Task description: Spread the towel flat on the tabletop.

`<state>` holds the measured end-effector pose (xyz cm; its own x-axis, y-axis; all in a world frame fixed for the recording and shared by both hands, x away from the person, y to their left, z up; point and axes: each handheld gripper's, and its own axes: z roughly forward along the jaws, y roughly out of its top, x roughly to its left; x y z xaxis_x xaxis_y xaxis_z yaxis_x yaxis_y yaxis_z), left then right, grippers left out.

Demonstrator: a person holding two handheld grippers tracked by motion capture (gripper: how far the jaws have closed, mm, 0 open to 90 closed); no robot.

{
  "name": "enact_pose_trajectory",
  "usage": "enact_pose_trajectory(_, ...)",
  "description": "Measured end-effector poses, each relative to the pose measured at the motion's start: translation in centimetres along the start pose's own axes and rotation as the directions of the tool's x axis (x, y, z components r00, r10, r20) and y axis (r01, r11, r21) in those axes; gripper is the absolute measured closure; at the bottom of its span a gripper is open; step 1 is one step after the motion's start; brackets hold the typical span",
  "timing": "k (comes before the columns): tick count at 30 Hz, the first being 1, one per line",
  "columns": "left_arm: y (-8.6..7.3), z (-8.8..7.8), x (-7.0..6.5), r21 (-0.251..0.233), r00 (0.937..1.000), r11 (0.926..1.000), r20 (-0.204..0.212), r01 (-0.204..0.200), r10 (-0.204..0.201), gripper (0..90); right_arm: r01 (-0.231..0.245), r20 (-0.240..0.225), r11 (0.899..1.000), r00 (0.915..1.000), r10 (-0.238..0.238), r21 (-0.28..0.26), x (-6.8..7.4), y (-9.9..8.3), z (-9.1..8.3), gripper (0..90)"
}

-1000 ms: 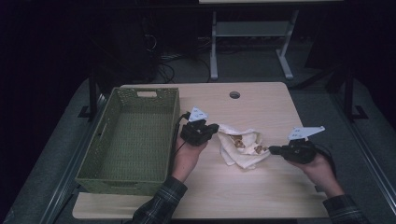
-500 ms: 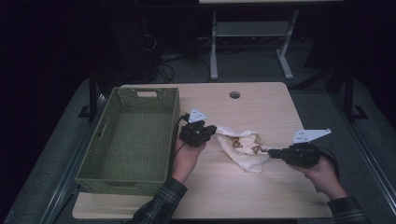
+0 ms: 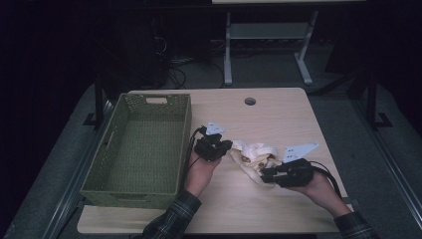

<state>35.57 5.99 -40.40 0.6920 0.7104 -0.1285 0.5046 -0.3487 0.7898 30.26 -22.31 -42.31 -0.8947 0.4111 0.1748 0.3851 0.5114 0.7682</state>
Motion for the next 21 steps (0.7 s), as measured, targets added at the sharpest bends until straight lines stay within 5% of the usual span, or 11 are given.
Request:
enact_pose_trajectory(5,-0.2,0.3,0.1,0.008,1.0000,1.0000,-0.003,0.004,-0.003,85.3,-0.034,0.090,0.997,0.9951,0.041,-0.069,-2.0,-0.2,-3.0,69.1)
enact_pose_trajectory(8,-0.3,0.4,0.2,0.012,1.0000,0.9999,-0.002,0.008,-0.008,85.3,-0.079,0.155,0.994,0.9839,0.090,-0.076,-3.7,-1.2,-4.3,69.8)
enact_pose_trajectory(11,-0.4,0.6,0.2,0.018,1.0000,0.9998,-0.002,0.002,-0.002,85.3,-0.144,0.207,0.989,0.9672,0.147,-0.028,-5.9,-3.0,-4.2,69.0)
enact_pose_trajectory(15,-0.4,0.6,0.2,0.018,1.0000,0.9998,-0.002,0.002,-0.002,85.3,-0.198,0.212,0.980,0.9588,0.189,0.020,-7.2,-4.2,-3.0,67.3)
enact_pose_trajectory(21,-0.5,0.5,0.3,0.017,1.0000,0.9998,-0.003,0.004,-0.004,85.3,-0.209,0.192,0.977,0.9607,0.200,0.028,-8.2,-4.5,-1.9,66.9)
